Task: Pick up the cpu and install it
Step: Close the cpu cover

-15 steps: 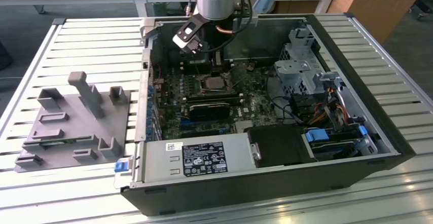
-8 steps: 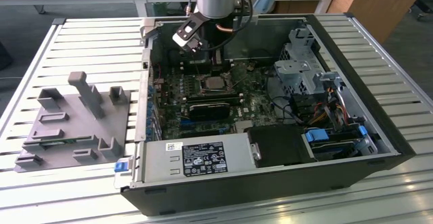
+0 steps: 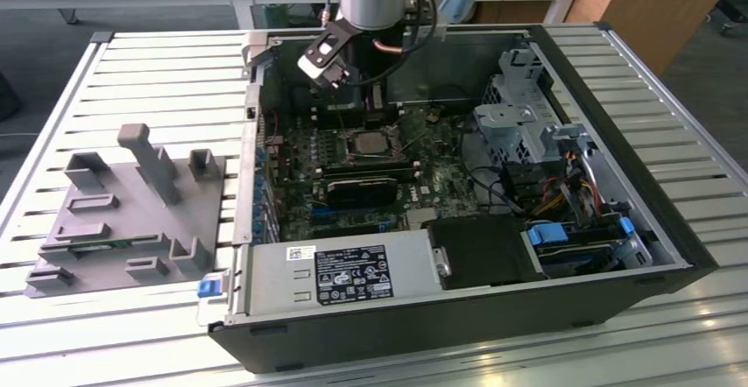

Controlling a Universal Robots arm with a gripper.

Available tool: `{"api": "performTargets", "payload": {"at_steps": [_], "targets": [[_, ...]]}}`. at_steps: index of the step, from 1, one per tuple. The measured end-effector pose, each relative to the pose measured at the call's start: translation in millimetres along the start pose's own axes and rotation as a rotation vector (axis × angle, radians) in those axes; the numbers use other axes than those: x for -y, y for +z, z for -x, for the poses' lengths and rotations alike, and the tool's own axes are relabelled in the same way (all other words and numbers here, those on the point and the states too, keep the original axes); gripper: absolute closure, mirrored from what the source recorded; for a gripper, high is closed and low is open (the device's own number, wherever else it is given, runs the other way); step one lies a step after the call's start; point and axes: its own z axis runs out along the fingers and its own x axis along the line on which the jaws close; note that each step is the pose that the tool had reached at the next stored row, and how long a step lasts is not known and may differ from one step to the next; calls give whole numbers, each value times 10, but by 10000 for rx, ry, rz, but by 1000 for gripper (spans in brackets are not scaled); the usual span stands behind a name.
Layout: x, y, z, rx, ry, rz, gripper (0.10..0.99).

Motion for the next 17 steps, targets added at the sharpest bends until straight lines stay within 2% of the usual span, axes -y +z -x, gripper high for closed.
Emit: {"api": "performTargets", "payload": {"at_steps": [13, 17], "targets": [[-6, -143, 5, 13, -2, 0, 980], [-6, -148, 5, 23, -2, 1, 980]]}}
